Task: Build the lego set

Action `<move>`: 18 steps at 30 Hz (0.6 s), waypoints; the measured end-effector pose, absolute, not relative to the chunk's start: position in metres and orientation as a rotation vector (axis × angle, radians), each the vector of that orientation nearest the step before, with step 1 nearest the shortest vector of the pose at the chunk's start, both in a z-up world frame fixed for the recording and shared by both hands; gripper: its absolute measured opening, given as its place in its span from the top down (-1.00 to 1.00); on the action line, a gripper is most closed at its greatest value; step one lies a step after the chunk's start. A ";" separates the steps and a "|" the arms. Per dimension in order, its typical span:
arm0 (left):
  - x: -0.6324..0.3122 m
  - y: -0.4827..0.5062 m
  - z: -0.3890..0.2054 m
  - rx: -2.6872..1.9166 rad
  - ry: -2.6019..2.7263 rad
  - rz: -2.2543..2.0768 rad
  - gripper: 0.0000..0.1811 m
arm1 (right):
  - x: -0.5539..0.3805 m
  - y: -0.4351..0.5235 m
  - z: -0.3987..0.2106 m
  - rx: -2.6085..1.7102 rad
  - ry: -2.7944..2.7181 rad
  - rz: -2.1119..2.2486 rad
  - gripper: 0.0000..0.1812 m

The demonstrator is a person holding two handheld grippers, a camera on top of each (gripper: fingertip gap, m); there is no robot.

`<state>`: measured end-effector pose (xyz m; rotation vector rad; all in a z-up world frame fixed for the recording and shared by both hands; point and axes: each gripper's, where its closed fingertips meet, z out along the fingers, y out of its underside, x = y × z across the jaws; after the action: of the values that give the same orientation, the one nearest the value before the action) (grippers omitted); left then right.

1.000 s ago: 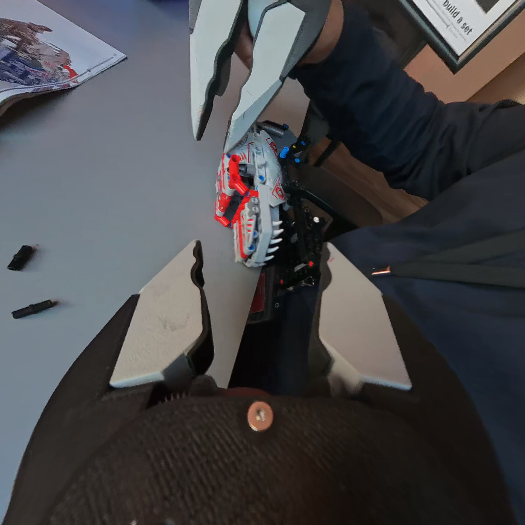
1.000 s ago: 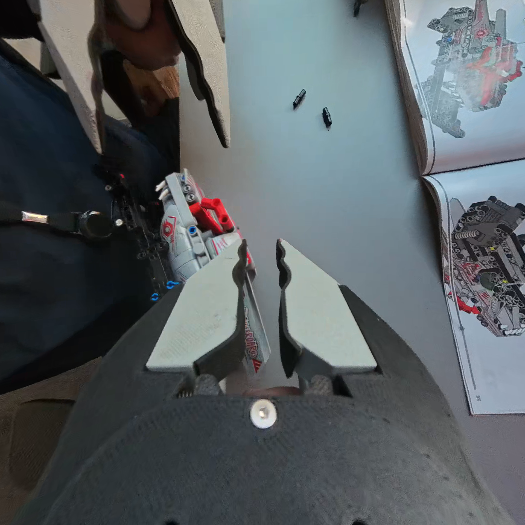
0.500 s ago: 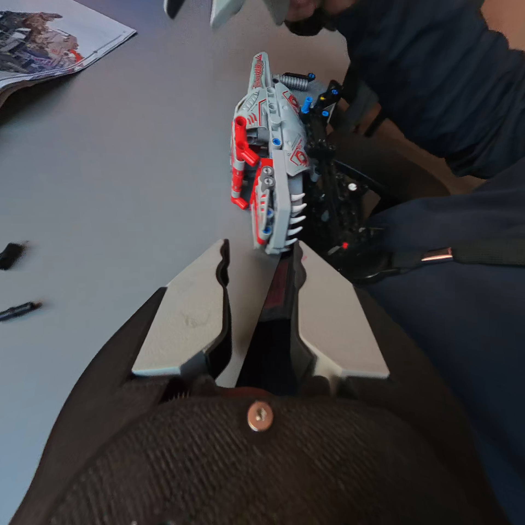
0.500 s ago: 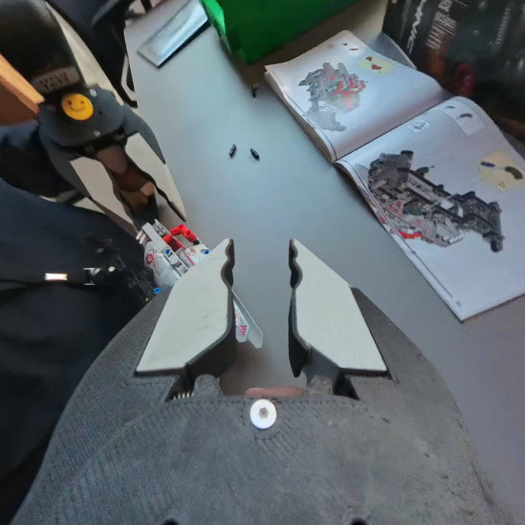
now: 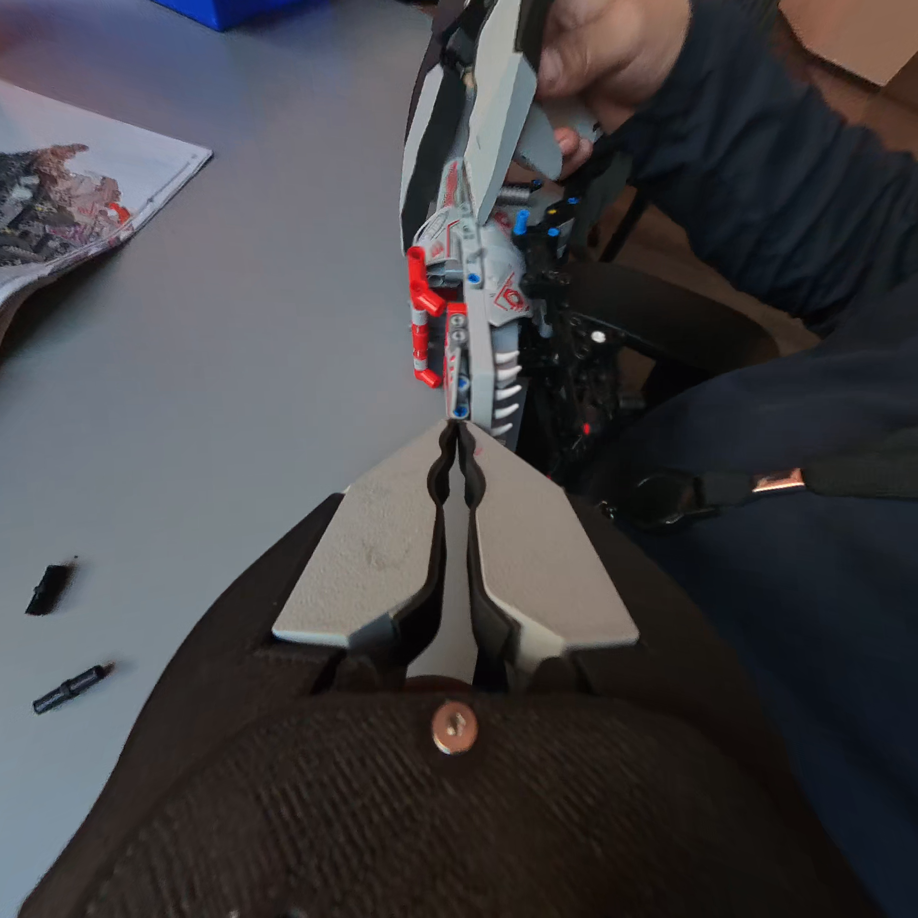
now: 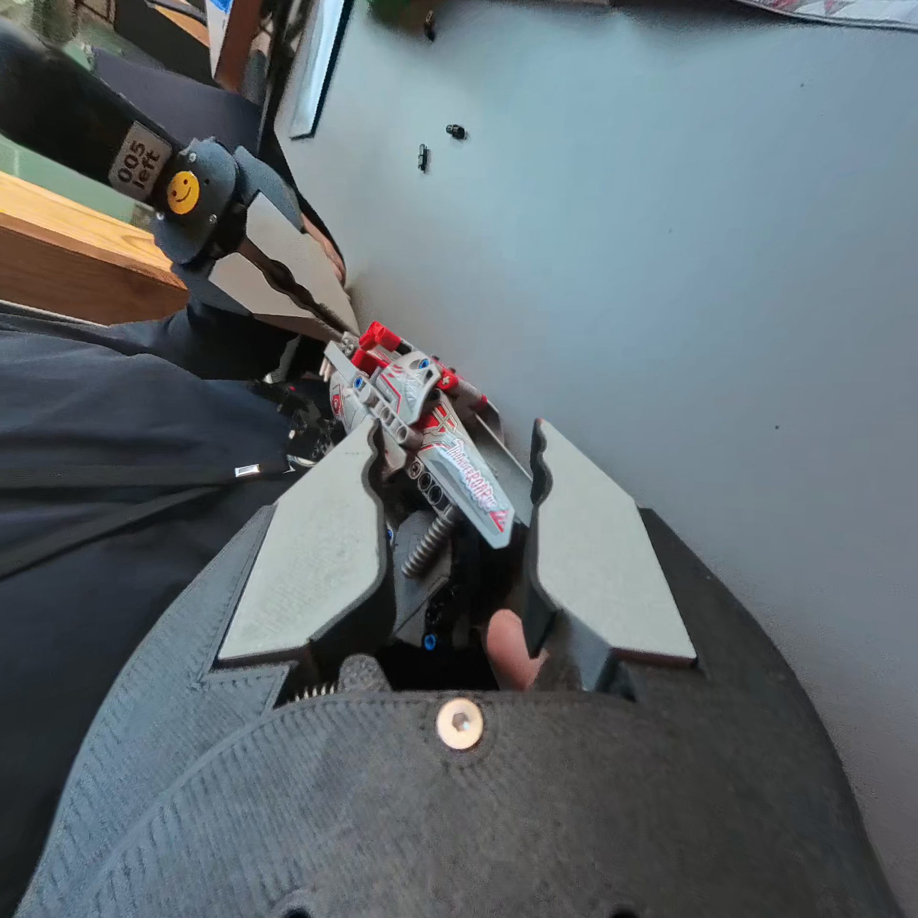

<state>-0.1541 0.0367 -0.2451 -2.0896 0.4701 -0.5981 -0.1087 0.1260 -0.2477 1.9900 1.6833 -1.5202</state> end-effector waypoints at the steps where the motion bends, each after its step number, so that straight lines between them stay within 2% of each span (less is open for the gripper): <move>1: -0.155 0.034 -0.248 -2.123 0.464 -0.624 1.00 | -0.107 0.128 -0.245 1.996 1.694 -1.521 0.38; 4: -0.156 0.025 -0.250 -2.149 0.410 -0.718 0.59 | -0.096 0.141 -0.232 2.068 1.698 -1.556 0.37; 5: -0.155 0.025 -0.249 -2.141 0.396 -0.735 0.51 | -0.091 0.148 -0.228 2.112 1.693 -1.560 0.35; 6: -0.151 0.026 -0.248 -2.121 0.399 -0.740 0.51 | -0.087 0.152 -0.227 2.152 1.681 -1.555 0.31; 10: -0.134 0.033 -0.265 -2.168 0.543 -0.601 0.51 | -0.065 0.135 -0.245 2.156 1.685 -1.415 0.35; 12: -0.125 0.038 -0.265 -2.154 0.614 -0.563 0.68 | -0.067 0.126 -0.245 2.113 1.656 -1.459 0.33; 18: -0.136 0.052 -0.250 -2.100 0.752 -0.351 0.74 | -0.075 0.125 -0.251 2.092 1.738 -1.469 0.32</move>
<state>-0.1357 0.0521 -0.2498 -2.1000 0.7517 -0.3513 -0.0751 0.1252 -0.2511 2.0921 1.7378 -1.4689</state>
